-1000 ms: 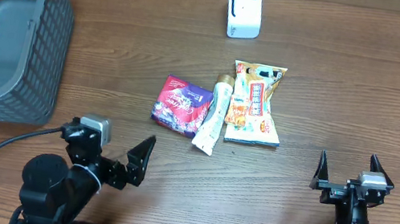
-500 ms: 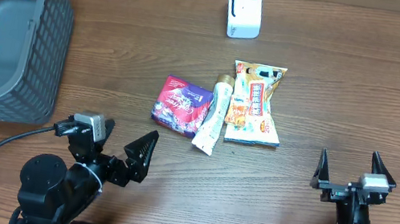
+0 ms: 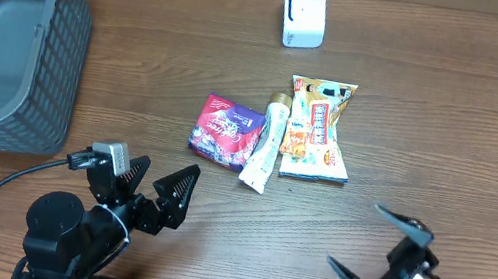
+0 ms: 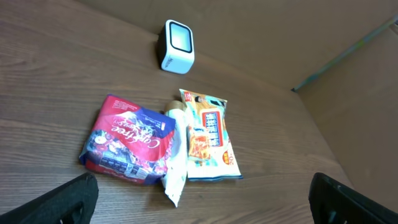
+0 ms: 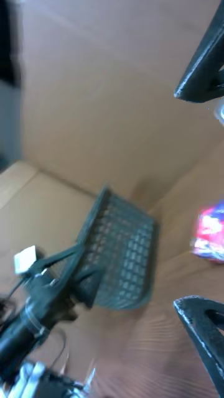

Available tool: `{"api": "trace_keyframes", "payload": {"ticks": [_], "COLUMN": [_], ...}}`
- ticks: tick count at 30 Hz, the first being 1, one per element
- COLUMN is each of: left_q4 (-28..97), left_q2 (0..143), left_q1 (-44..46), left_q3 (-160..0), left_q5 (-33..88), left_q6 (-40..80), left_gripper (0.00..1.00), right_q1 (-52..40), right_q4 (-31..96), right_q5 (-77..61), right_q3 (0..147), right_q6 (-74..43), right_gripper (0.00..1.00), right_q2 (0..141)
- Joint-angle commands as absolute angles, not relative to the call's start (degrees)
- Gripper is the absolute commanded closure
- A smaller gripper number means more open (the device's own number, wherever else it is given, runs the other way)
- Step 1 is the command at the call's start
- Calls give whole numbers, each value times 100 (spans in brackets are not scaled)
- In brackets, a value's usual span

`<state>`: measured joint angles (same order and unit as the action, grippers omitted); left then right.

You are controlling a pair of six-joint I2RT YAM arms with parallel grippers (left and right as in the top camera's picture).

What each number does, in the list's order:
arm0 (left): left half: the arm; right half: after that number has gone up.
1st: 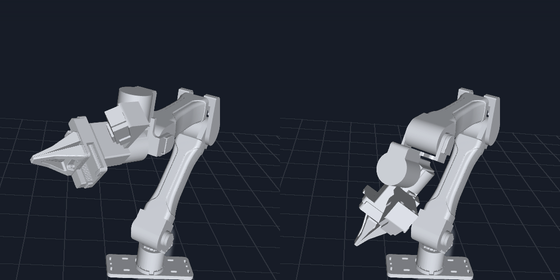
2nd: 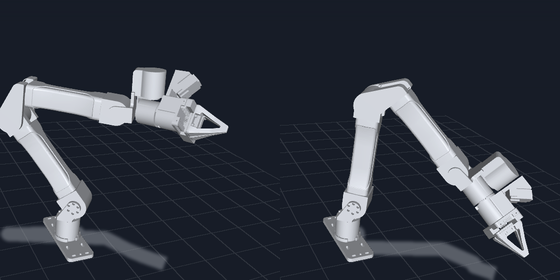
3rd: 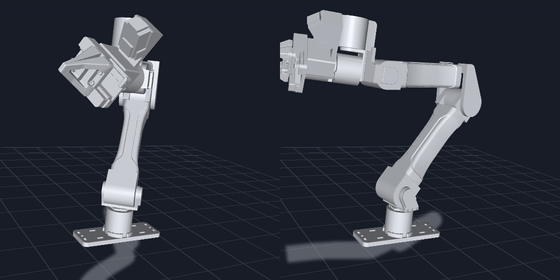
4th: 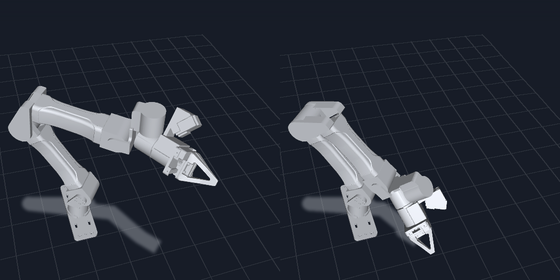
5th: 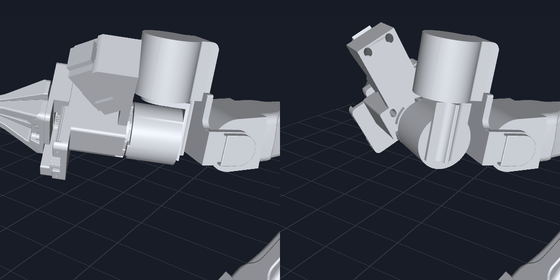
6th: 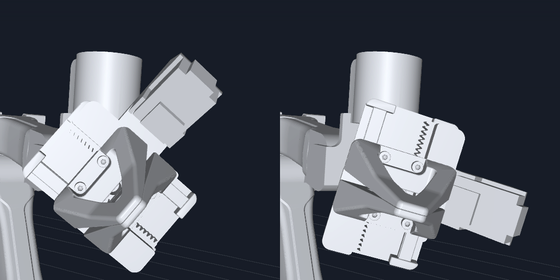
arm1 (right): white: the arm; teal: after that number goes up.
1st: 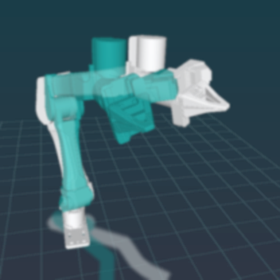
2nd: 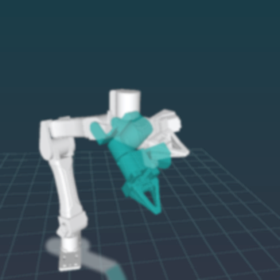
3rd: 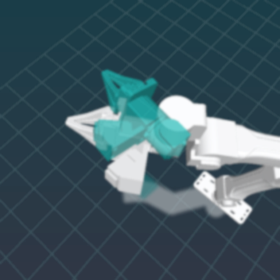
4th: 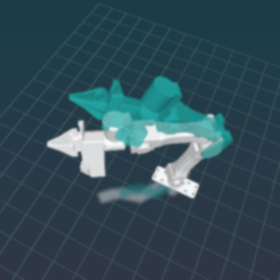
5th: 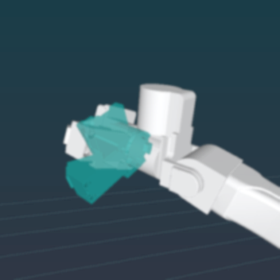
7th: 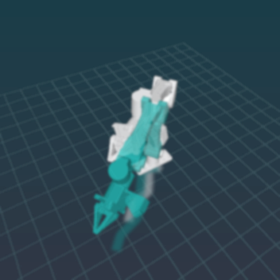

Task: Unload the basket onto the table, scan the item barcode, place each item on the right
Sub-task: 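Reach the right gripper to the yellow wet-wipe pack and grasp it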

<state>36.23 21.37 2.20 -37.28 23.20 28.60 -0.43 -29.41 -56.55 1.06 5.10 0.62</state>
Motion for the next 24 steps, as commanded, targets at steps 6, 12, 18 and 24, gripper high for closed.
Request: {"api": "trace_keyframes", "payload": {"ticks": [6,12,18,24], "left_q4": [3592,3597,3597,3627], "left_q2": [2099,2099,2099,2099], "left_q1": [189,191,191,191], "left_q3": [-3758,-3758,-3758,-3758], "left_q5": [2399,2408,2403,2405], "left_q6": [2921,2923,2921,2921], "left_gripper": [0,0,0,0], "right_q1": [-69,-62,-64,-64], "right_q4": [-3371,-493,2451,3044], "right_q5": [-3739,-3612,-4023,-6215], "right_q3": [1066,3114,5321,5808], "right_q6": [-320,-257,-261,-329], "right_gripper": [0,0,0,0], "right_q2": [64,943,2685,3776]}}
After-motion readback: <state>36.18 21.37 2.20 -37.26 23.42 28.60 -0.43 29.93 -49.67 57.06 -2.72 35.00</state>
